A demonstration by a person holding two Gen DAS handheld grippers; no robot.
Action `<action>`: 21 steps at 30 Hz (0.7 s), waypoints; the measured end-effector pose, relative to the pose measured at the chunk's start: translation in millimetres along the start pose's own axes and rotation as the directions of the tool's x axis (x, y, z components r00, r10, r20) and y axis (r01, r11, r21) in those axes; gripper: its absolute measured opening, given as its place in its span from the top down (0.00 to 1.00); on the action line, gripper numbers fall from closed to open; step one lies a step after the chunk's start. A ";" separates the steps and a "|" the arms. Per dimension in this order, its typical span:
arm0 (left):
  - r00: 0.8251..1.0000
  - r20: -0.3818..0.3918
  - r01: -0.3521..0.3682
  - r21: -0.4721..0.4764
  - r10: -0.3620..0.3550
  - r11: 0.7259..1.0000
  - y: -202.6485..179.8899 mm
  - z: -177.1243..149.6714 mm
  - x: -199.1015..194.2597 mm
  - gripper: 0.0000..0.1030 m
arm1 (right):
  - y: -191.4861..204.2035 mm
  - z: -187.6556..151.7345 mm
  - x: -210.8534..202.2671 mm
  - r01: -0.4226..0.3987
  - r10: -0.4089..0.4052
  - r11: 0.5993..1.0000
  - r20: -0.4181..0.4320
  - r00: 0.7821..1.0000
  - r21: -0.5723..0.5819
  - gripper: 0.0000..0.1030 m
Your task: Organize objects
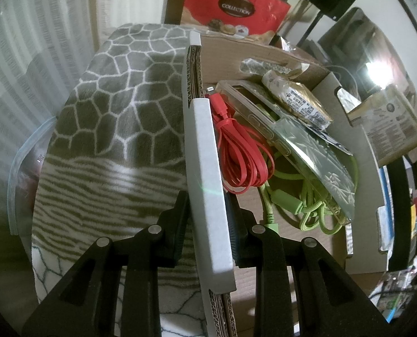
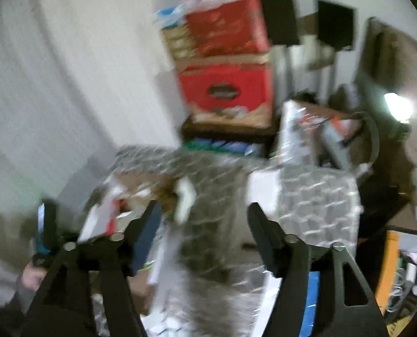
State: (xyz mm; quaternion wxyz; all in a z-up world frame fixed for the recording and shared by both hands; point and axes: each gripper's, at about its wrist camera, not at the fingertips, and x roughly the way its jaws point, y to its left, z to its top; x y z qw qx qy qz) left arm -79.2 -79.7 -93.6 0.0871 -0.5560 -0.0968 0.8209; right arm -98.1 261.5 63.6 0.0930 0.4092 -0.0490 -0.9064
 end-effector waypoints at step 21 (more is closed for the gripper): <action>1.000 -0.012 0.017 0.038 -0.016 0.999 -0.5 1.5 -2.0 0.77 | -130.0 -65.1 89.8 0.099 -0.016 0.940 -0.247 0.969 0.327 0.17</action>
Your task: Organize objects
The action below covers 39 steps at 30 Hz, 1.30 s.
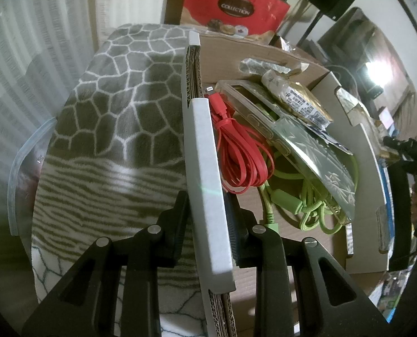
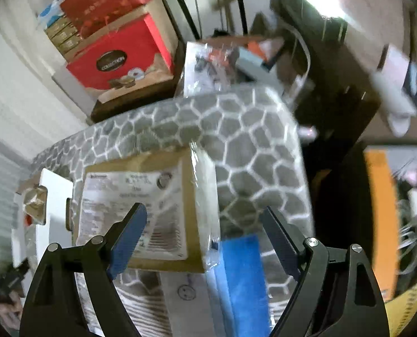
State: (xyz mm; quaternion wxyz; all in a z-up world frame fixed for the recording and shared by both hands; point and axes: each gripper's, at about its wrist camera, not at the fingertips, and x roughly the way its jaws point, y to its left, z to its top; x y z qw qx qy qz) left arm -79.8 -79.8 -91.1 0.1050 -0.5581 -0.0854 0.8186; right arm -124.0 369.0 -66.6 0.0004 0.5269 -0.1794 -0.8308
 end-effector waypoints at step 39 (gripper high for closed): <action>1.000 0.003 -0.004 0.005 0.004 1.000 -1.8 -1.2 1.3 0.77 | 217.6 -42.3 -54.3 -0.164 0.180 0.860 -0.015 0.984 -0.483 0.61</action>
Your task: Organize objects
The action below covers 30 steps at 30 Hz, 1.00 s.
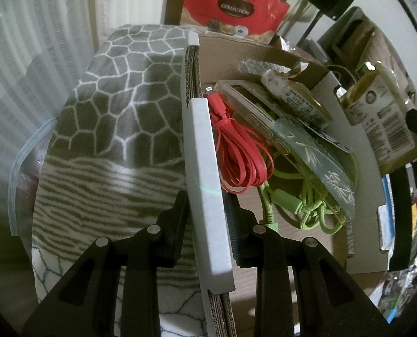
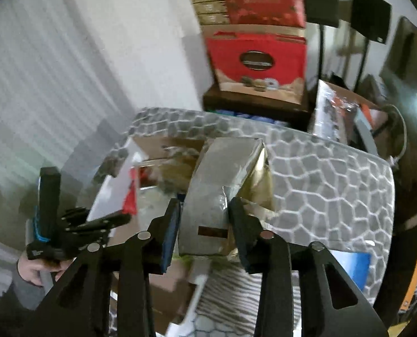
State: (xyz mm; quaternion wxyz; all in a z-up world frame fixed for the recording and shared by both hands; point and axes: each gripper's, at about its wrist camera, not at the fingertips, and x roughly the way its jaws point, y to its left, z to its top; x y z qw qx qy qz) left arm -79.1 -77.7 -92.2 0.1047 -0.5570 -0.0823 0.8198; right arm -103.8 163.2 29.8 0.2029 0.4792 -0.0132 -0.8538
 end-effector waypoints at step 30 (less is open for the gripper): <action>1.000 -0.005 0.022 -0.009 -0.022 1.000 2.4 -1.1 -1.9 0.76 | -7.8 -15.1 16.0 0.174 -0.176 0.984 0.039 0.984 0.034 0.67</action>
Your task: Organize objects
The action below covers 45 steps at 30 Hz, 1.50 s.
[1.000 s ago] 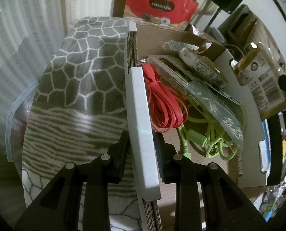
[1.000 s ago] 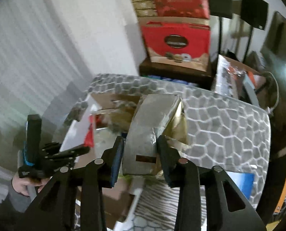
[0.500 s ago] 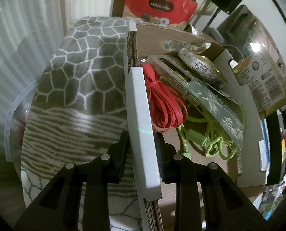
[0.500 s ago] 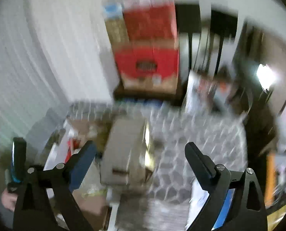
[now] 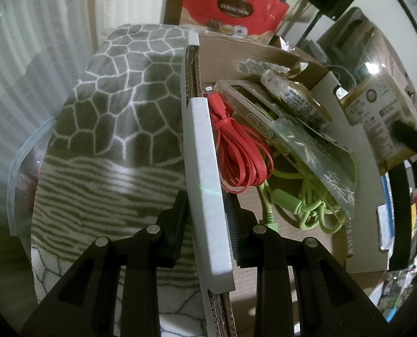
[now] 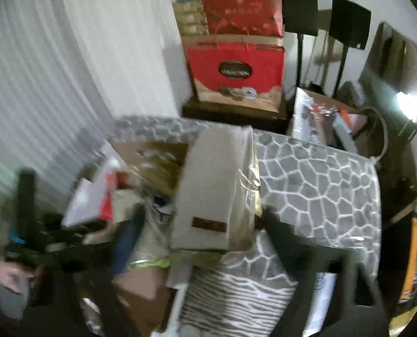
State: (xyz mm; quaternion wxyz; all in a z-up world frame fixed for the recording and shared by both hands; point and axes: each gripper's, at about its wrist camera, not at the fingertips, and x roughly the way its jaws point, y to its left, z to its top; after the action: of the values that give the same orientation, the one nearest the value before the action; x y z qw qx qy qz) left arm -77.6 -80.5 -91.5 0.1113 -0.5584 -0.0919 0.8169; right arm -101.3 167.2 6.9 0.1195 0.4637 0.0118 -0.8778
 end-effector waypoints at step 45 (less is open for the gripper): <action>0.998 -0.023 0.054 -0.009 -0.054 0.999 14.4 -3.7 -12.0 0.77 | 63.8 -22.4 -66.8 -0.252 0.255 0.958 0.004 0.967 -0.139 0.24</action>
State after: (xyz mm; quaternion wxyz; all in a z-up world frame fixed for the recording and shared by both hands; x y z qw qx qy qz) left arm -71.1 -97.6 -86.1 0.1319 -0.5658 -0.1091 0.8066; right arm -32.8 121.5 54.5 0.2628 0.4425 0.0114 -0.8573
